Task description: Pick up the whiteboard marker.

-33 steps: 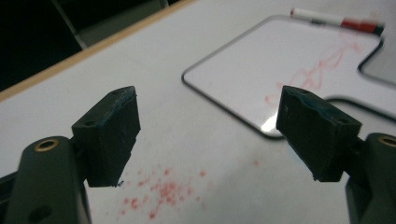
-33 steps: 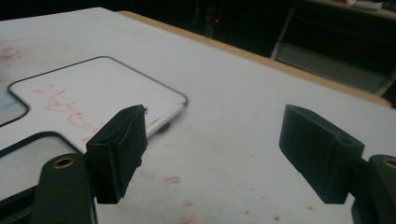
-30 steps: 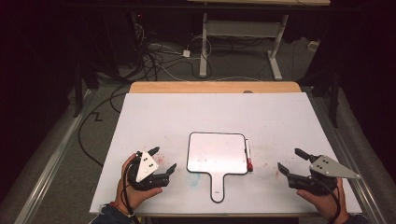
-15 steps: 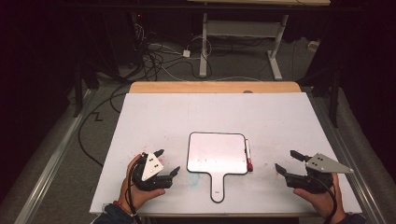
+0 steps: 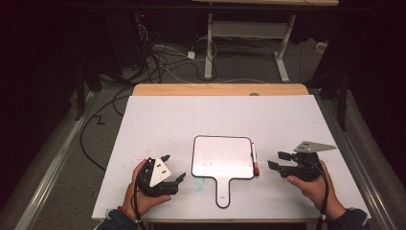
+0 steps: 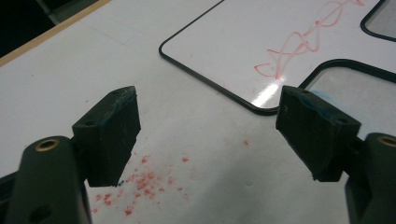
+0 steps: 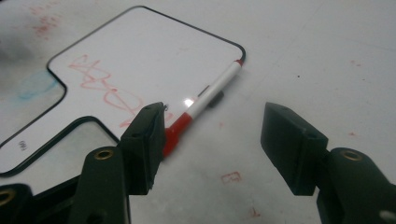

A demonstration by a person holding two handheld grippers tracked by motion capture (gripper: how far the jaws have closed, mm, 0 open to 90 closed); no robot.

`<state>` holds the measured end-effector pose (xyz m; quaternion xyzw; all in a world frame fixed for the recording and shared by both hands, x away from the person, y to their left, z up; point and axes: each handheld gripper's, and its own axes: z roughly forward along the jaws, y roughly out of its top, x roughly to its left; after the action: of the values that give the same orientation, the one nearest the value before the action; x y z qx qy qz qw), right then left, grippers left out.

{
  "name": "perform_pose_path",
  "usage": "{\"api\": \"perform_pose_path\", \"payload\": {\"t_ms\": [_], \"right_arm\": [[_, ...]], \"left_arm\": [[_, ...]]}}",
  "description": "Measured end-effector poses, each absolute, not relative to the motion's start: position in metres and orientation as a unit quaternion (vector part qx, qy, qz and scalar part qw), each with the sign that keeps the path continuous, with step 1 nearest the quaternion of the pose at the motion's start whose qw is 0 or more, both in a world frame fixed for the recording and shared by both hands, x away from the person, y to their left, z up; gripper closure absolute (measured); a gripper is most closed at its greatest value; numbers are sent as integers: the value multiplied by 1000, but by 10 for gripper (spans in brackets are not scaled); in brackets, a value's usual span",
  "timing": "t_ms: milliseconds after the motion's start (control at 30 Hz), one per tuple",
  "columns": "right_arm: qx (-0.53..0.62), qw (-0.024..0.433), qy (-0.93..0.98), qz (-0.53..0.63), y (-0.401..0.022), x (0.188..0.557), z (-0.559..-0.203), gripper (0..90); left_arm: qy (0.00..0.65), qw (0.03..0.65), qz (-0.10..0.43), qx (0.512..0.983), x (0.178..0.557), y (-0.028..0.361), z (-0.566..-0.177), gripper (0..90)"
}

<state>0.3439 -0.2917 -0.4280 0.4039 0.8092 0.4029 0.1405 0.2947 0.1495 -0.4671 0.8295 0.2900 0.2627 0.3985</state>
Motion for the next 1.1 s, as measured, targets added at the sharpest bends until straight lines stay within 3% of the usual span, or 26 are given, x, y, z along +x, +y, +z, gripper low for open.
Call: {"api": "perform_pose_path", "payload": {"t_ms": [533,800,1100], "right_arm": [[439,24,825,355,-257,383,-458,611],[450,5,817,360,-259,388,-465,808],[425,32,834,352,-256,384,-463,825]], "left_arm": [[290,390,262,833,293,149,-469,208],[289,388,259,836,294,147,-469,208],[287,391,252,837,297,143,-468,211]]}}
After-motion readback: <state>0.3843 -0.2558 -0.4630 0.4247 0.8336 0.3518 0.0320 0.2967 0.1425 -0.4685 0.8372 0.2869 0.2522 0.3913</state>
